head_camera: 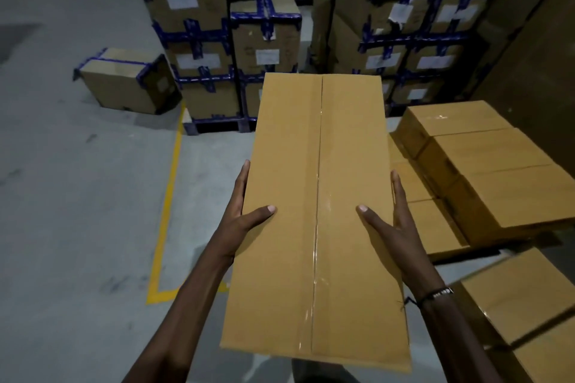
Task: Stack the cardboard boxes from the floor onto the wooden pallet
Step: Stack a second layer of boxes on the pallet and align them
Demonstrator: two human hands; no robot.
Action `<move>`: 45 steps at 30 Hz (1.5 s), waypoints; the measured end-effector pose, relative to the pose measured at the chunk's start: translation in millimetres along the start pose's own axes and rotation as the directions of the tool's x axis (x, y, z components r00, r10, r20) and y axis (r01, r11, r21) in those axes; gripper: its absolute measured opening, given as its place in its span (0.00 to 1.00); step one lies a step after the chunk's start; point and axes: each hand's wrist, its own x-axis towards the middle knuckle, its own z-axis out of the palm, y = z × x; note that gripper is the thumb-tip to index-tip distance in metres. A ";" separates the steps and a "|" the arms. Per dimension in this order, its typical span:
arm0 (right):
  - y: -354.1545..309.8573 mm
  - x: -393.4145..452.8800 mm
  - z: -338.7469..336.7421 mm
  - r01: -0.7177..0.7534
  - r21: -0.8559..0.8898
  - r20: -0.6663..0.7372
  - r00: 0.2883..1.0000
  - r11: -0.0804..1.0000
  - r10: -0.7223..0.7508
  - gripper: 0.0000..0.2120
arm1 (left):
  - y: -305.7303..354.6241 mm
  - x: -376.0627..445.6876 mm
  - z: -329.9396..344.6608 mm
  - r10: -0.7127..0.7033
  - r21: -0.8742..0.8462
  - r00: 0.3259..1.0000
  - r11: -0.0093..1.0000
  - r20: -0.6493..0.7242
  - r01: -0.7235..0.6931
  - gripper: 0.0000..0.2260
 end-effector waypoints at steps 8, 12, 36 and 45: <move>-26.0 152.3 29.4 0.067 -0.016 0.090 0.994 0.998 -0.065 0.41 | 20.9 125.6 -40.0 0.007 0.054 0.997 0.999 -0.071 -0.003 0.41; -41.2 216.5 41.2 0.068 -0.016 0.112 0.991 0.998 -0.066 0.41 | 30.0 182.6 -57.0 -0.006 0.038 0.997 0.999 -0.082 0.009 0.42; -71.8 520.2 186.0 -0.057 0.033 -0.244 0.968 0.998 0.063 0.41 | 16.7 592.7 -201.2 -0.031 0.049 0.954 0.999 0.299 0.017 0.41; -62.2 586.1 169.1 -0.088 0.163 -0.437 0.886 0.983 0.152 0.41 | 15.7 736.4 -150.8 -0.061 0.087 0.845 0.996 0.532 0.017 0.40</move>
